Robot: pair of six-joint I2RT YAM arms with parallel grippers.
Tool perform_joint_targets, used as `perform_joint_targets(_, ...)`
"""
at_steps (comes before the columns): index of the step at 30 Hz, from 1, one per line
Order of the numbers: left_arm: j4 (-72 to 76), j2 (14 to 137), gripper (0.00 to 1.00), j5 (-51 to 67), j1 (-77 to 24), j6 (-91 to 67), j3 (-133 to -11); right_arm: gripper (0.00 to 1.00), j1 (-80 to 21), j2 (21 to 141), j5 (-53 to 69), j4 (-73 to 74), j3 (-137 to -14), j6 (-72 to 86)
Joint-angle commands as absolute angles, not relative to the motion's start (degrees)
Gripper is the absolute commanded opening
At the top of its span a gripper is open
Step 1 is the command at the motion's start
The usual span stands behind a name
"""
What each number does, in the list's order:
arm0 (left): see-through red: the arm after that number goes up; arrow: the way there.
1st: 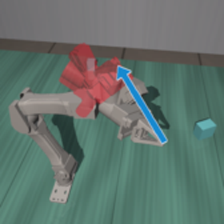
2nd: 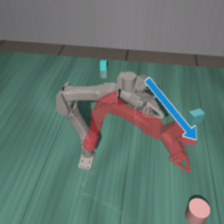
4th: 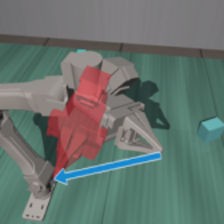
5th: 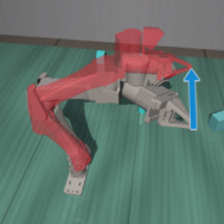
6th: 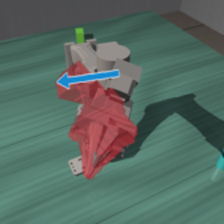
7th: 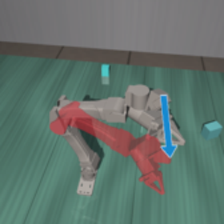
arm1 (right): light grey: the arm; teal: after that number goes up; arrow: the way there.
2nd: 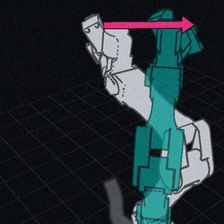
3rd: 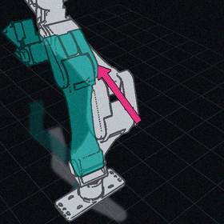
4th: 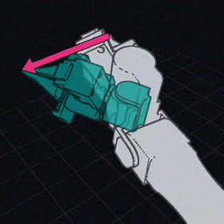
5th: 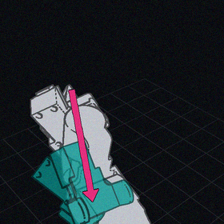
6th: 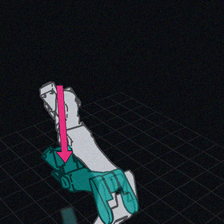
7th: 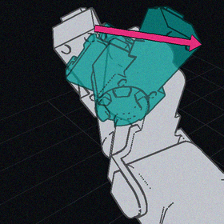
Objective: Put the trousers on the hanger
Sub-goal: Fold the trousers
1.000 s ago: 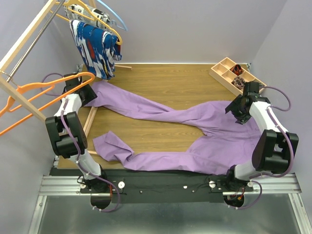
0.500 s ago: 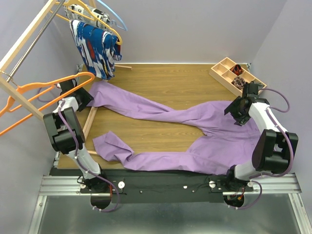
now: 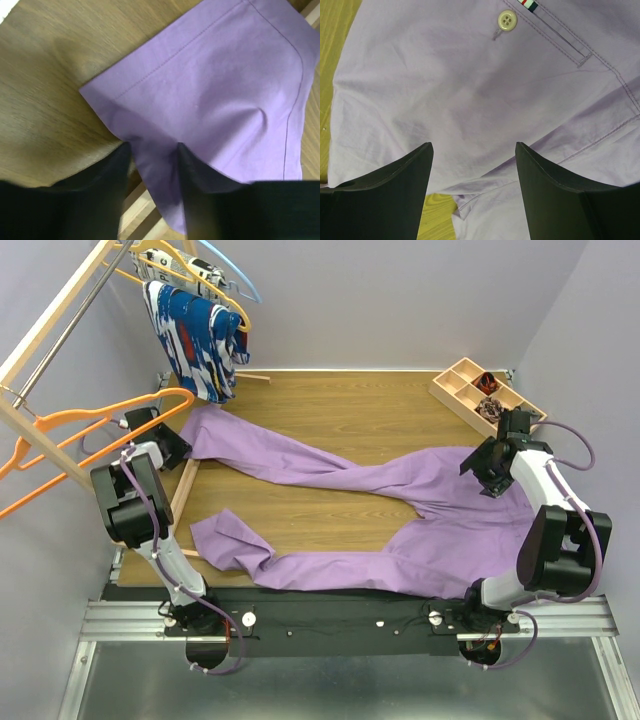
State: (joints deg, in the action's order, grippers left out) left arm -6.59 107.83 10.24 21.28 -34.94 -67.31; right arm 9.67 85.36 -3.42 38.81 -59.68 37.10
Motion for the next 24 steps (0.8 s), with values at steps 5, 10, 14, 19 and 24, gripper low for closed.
perform_joint_targets(5, -3.17, 108.37, 0.00, 11.43, 21.36, -35.95, -66.18, 0.75, 9.14, 85.61, -2.64, 38.41, -61.61, 37.44)
perform_joint_targets(10, -2.72, 103.19, 0.00, 9.67, 21.44, -36.12, -66.18, 0.75, 9.05, 86.66, -2.46, 38.15, -62.05, 36.92)
perform_joint_targets(14, -2.99, 97.40, 0.00, 7.04, 21.36, -36.82, -65.39, 0.75, 8.79, 87.36, -2.02, 37.44, -62.75, 36.30)
perform_joint_targets(19, -3.51, 88.34, 0.00, 3.34, 21.36, -37.79, -64.07, 0.75, 8.70, 88.94, -2.63, 36.91, -63.54, 35.86)
perform_joint_targets(24, -5.00, 81.93, 0.00, 0.44, 21.36, -37.09, -64.16, 0.75, 8.70, 90.96, -5.89, 36.57, -64.51, 36.39)
